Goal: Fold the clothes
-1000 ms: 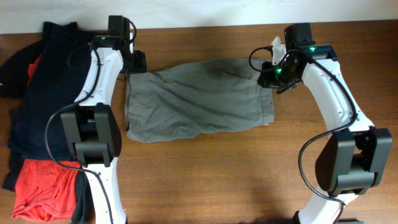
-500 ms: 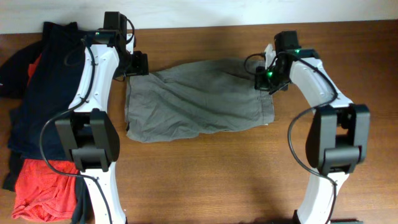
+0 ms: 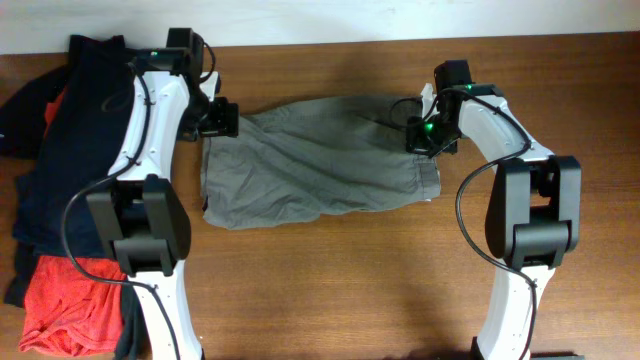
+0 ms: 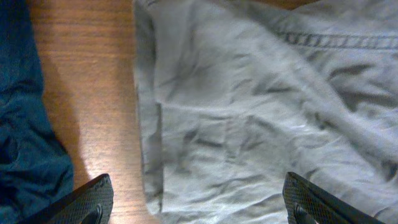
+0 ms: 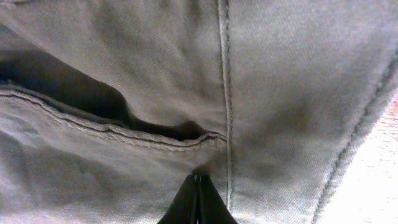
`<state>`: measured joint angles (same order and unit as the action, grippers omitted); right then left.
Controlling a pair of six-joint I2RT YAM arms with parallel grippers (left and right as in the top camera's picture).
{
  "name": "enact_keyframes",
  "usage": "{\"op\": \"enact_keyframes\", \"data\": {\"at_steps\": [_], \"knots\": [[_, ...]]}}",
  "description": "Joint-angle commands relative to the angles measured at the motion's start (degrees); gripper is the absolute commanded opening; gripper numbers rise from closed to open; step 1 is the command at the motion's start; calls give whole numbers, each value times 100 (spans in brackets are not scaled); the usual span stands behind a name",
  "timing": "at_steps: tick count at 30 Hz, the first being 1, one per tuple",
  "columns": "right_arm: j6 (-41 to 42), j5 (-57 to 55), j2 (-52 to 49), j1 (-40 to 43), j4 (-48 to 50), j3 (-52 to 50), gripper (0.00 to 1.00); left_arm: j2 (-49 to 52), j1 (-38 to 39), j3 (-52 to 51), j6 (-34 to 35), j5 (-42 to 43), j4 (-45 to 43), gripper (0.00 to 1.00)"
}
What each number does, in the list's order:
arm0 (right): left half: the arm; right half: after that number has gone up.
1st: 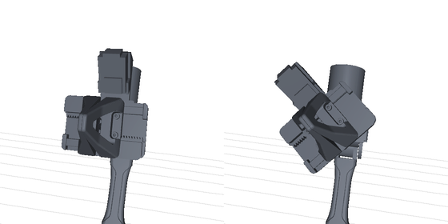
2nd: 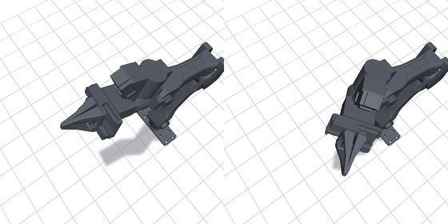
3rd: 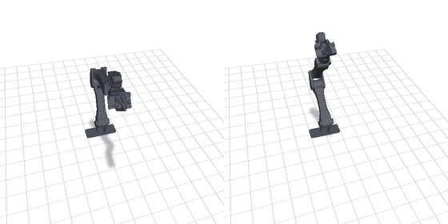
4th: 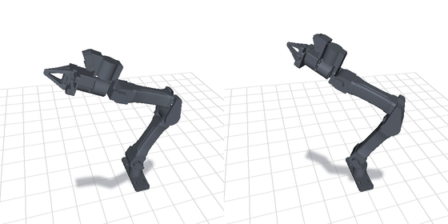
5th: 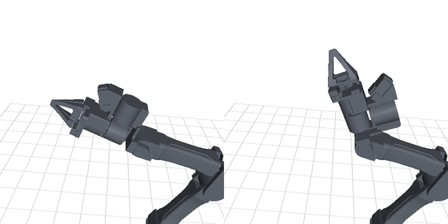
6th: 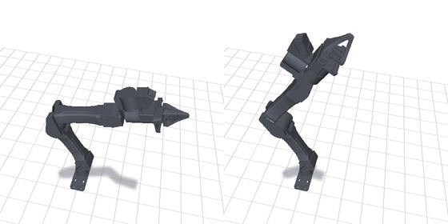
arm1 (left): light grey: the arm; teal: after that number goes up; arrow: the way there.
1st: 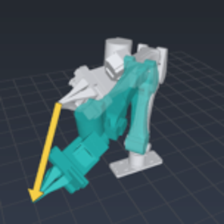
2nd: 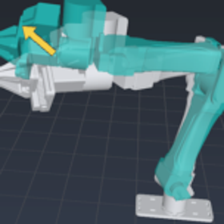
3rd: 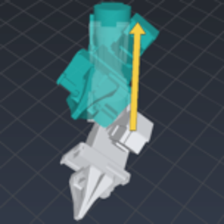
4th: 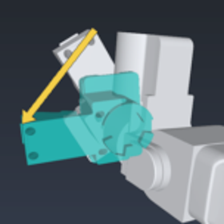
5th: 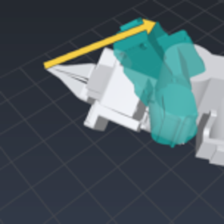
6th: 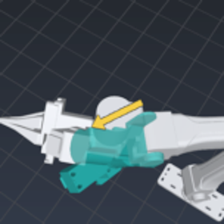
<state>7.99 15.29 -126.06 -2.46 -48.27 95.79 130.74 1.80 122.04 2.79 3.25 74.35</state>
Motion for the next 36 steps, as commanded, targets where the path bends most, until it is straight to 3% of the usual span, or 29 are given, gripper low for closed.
{"op": "enact_keyframes", "data": {"at_steps": [1, 3, 7, 21, 24, 26, 29, 31, 36], "knots": [[44, -52, -98, -52, -31, 85, 4, 129, -332, 68, -201, 323, 107, 87], [44, -50, -98, -55, -28, 85, 4, 247, -542, 68, -682, 1025, 160, 87], [44, -52, -98, -52, -31, 85, 4, 527, -693, 68, -1075, 1637, 157, 87], [46, -55, -98, -52, -44, 85, 4, 1357, -669, 68, -1213, 2087, 267, 86], [46, -52, -98, -52, -39, 85, 4, 1368, -553, 68, -1165, 2308, 273, 76], [46, -52, -98, -52, -48, 85, 4, 1368, -435, 68, -1104, 2312, 269, 64], [46, -52, -98, -52, -83, 85, 4, 1368, -258, 68, -1099, 2312, 221, 18], [46, -52, -98, -52, -101, 85, 4, 1368, -243, 68, -942, 2293, 173, 1], [46, -50, -98, -52, -214, 85, 4, 1366, -404, 70, -817, 2293, 227, 1]]}}
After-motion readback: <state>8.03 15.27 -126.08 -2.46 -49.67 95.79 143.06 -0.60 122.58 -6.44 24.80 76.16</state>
